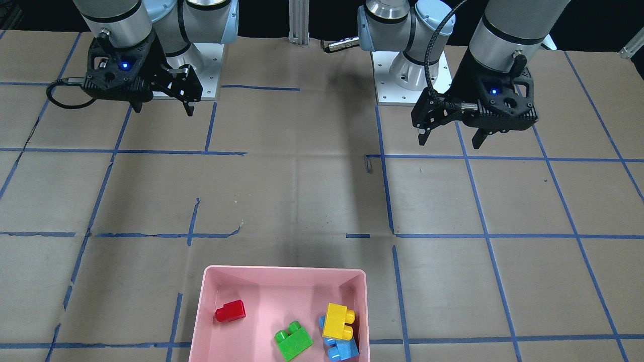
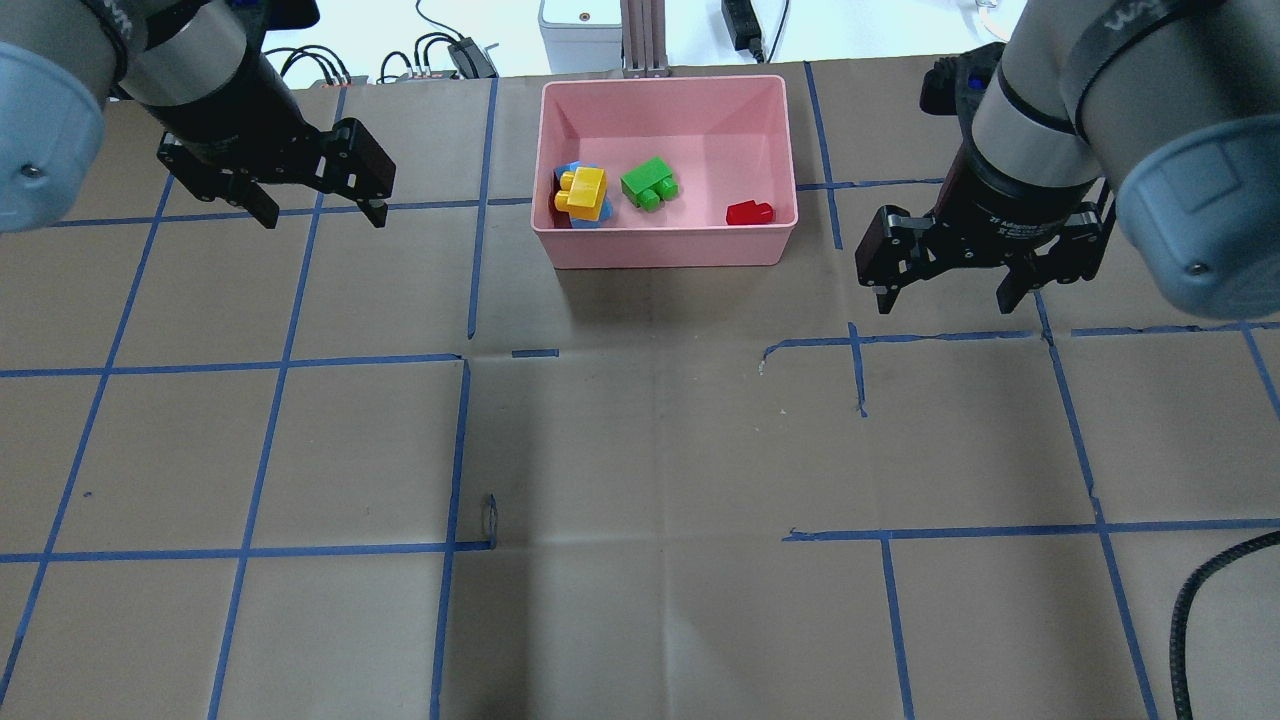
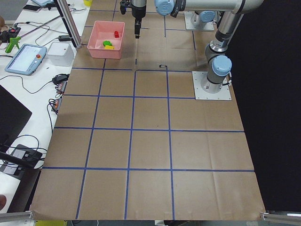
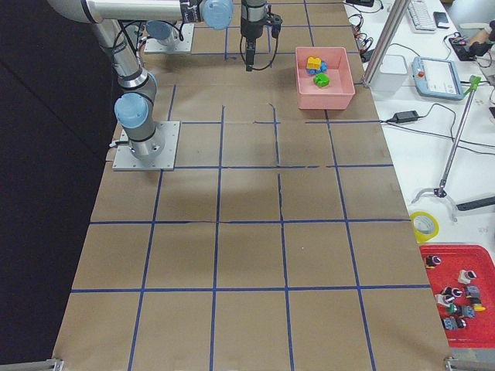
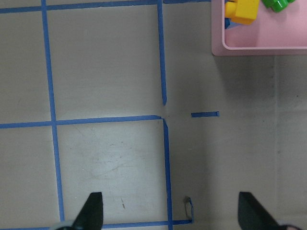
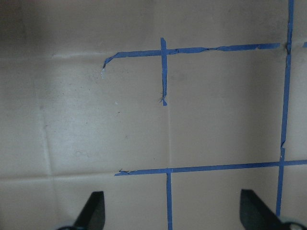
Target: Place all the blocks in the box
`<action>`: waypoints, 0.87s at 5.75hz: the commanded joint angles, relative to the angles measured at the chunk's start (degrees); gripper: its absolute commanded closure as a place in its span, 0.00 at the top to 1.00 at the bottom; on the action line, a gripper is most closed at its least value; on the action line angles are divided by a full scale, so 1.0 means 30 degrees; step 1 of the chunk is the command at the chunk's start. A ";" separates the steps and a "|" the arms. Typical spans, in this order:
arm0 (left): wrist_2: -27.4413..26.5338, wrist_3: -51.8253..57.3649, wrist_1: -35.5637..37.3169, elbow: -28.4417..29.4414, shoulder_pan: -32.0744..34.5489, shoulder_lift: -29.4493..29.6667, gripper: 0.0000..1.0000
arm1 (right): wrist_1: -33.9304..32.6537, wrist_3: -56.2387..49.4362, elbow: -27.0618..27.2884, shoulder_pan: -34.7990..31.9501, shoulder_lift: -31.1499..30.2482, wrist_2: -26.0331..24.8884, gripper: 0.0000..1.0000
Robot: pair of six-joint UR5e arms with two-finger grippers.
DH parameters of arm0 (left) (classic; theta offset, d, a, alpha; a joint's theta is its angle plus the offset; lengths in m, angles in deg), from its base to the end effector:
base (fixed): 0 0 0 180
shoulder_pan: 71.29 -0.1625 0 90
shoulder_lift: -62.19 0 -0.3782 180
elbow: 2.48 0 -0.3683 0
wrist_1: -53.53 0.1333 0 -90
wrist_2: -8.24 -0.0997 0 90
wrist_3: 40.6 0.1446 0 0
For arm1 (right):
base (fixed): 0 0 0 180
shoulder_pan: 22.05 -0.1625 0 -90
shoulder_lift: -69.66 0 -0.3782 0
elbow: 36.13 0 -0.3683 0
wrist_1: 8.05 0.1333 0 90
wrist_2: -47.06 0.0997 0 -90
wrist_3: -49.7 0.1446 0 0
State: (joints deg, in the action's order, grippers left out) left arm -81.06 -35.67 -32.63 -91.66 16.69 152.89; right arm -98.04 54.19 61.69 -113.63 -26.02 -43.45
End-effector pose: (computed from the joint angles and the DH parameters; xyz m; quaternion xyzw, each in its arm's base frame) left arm -0.1180 -0.4868 0.4041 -0.0256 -0.9991 0.0349 0.0040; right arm 0.1437 -0.4210 0.3769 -0.0253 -0.9995 -0.0185 0.0054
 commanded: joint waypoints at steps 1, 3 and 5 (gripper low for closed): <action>0.0000 0.0000 -0.0021 0.0021 0.0000 0.0000 0.99 | -0.0179 -0.0001 -0.0001 0.0000 0.0021 0.0022 1.00; 0.0000 0.0000 0.0008 -0.0008 0.0000 0.0000 0.99 | -0.0441 -0.0001 0.0202 0.0000 0.0021 0.0051 1.00; 0.0000 0.0000 0.0008 -0.0008 0.0000 0.0000 0.99 | -0.0532 -0.0001 0.0263 0.0000 0.0021 0.0052 1.00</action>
State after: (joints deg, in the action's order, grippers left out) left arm -81.06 -35.68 -32.60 -91.68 16.69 152.89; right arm -99.53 54.18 62.37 -113.64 -25.96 -43.30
